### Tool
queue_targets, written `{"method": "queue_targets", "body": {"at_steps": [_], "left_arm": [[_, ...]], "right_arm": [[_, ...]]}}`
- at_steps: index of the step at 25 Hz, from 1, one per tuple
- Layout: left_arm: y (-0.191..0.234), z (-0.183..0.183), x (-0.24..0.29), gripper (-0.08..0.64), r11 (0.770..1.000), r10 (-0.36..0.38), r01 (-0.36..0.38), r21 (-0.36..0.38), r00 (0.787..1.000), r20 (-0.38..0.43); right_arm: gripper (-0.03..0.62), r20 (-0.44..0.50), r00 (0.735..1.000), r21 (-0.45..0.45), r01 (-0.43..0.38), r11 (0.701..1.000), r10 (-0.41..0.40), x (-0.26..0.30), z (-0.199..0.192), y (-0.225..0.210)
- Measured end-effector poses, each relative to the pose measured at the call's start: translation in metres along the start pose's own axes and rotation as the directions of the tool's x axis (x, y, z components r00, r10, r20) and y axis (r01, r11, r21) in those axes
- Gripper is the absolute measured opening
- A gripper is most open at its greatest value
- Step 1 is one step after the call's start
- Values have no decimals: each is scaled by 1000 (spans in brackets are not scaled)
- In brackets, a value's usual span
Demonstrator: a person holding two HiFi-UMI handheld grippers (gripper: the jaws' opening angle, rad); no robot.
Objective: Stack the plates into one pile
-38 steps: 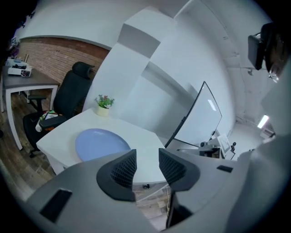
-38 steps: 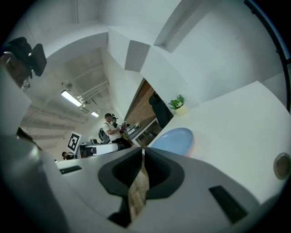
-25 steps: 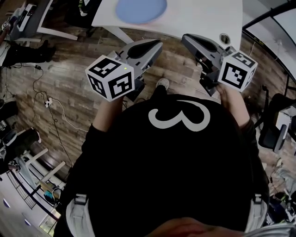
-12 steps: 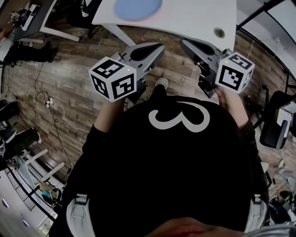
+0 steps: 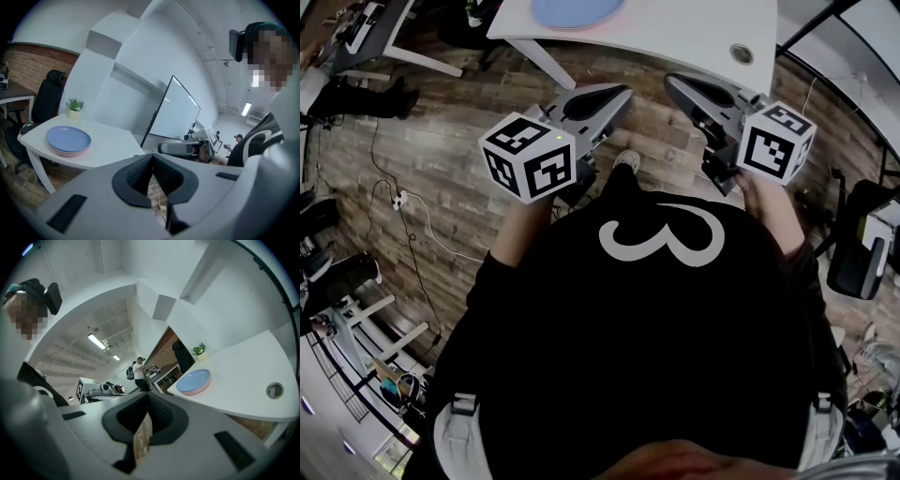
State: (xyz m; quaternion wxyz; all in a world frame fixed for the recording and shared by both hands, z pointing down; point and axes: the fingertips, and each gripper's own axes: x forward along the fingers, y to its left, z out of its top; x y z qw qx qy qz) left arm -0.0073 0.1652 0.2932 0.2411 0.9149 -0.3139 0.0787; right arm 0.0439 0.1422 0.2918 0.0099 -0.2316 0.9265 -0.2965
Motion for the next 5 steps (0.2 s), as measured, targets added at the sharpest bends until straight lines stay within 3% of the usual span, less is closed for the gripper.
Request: {"method": "queue_targets", "body": {"at_steps": [5], "left_arm": [[-5,-2,-12,17,1000,10,-10,-2,1000,-11]], "right_arm": [[25,-6,1000,3,-6,1000,6,1,-4,15]]}}
